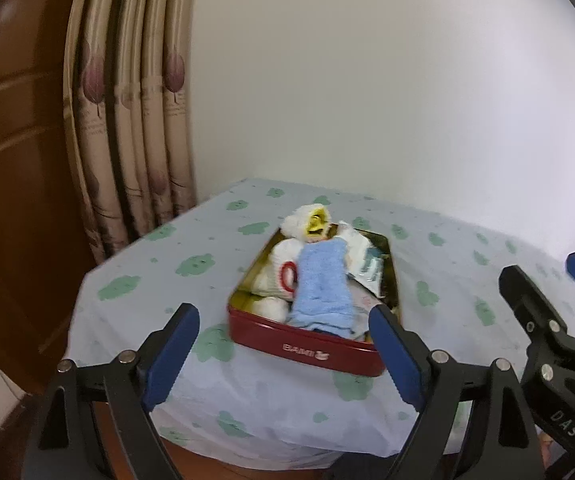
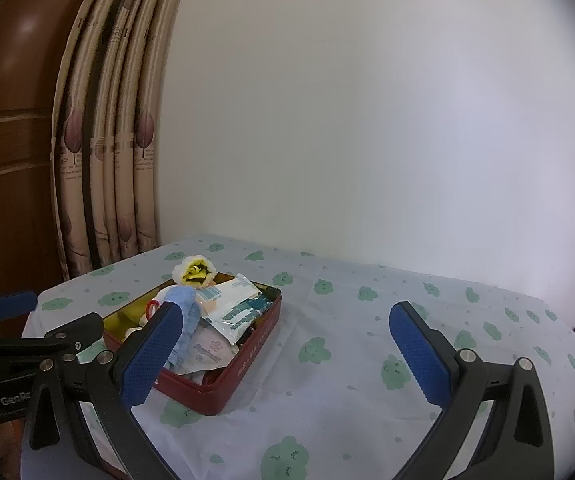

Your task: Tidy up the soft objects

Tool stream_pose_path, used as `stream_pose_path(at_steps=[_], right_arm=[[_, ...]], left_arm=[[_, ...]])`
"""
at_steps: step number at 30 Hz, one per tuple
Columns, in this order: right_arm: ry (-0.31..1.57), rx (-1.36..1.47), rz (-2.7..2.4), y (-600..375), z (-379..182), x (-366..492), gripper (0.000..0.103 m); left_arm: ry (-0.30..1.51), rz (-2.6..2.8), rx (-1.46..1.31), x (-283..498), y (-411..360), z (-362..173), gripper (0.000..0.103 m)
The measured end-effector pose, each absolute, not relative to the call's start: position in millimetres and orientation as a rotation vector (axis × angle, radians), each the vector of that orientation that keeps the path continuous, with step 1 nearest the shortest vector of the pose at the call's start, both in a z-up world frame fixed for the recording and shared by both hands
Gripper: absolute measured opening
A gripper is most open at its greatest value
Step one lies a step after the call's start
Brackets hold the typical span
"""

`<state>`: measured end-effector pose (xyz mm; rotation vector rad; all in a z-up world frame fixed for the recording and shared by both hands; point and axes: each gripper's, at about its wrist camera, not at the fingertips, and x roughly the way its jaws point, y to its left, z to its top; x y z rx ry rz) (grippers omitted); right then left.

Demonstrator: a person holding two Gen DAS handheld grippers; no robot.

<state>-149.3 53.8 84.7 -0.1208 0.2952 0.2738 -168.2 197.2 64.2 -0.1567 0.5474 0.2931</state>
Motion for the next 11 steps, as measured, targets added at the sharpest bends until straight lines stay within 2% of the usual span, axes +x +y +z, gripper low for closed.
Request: stream_pose_path(at_steps=[6, 11], right_arm=[[0.322, -0.112, 0.257, 37.2, 79.9, -141.1, 0.103], [0.434, -0.073, 0.185, -15.2, 64.4, -99.2, 0.103]], left_arm=[[0.526, 0.356, -0.058, -168.2, 183.2, 63.1, 0.089], [0.571, 0.355, -0.055, -163.8, 181.3, 59.5, 0.089]])
